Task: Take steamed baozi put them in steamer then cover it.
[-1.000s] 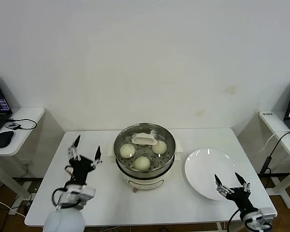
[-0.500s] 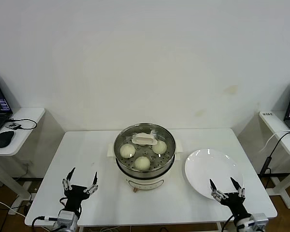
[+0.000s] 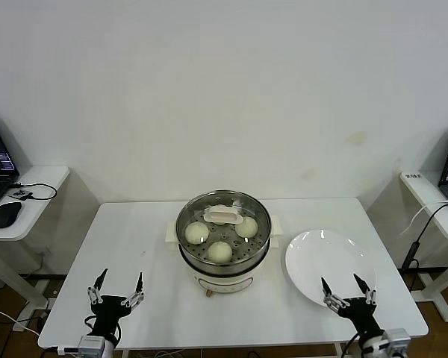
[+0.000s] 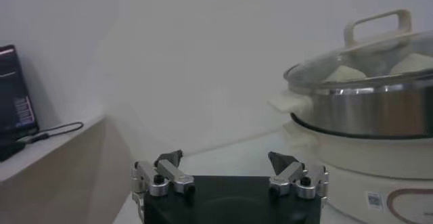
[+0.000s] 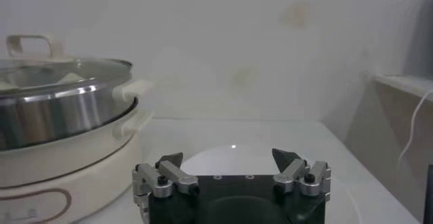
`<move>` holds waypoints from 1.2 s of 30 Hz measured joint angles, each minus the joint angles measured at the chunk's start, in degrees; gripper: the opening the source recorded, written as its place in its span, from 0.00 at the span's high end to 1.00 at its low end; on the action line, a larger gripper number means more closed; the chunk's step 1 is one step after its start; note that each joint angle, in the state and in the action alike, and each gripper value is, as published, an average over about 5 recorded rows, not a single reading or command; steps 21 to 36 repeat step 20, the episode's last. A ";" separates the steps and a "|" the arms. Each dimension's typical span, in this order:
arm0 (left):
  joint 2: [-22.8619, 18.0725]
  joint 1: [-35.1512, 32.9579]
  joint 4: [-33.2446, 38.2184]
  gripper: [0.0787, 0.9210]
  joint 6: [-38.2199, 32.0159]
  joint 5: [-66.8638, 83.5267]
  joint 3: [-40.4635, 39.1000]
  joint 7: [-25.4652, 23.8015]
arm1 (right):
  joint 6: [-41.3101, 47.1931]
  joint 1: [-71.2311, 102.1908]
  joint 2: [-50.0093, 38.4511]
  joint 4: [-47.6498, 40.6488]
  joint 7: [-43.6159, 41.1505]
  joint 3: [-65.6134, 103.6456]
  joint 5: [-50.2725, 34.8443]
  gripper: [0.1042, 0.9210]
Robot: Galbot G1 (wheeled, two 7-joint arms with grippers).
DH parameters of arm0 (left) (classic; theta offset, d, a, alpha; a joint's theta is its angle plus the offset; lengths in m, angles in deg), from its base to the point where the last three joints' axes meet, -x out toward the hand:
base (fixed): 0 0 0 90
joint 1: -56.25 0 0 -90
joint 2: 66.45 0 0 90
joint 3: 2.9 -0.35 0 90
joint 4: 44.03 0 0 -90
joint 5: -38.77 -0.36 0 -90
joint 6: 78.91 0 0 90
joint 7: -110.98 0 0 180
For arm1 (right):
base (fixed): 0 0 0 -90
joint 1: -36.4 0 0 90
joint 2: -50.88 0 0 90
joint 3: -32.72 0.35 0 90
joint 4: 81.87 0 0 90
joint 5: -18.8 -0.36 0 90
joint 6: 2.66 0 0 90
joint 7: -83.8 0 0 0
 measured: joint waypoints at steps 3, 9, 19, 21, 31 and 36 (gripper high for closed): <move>-0.10 -0.33 0.01 0.12 -0.20 0.06 -0.03 -0.13 | -0.14 -0.01 0.40 0.18 0.39 0.03 0.28 0.12; -0.02 -0.93 0.41 0.12 -0.49 -0.01 0.03 -0.54 | -0.07 -0.07 0.92 0.36 1.22 0.08 0.73 0.12; -0.36 -1.00 0.56 0.12 -0.75 -0.11 0.03 -0.93 | -0.09 -0.10 1.72 0.59 1.25 0.92 1.94 0.12; -0.34 -0.97 0.59 0.12 -0.75 -0.12 0.03 -0.98 | -0.13 -0.10 1.79 0.56 1.21 0.95 2.00 0.12; -0.34 -0.97 0.59 0.12 -0.75 -0.12 0.03 -0.98 | -0.13 -0.10 1.79 0.56 1.21 0.95 2.00 0.12; -0.34 -0.97 0.59 0.12 -0.75 -0.12 0.03 -0.98 | -0.13 -0.10 1.79 0.56 1.21 0.95 2.00 0.12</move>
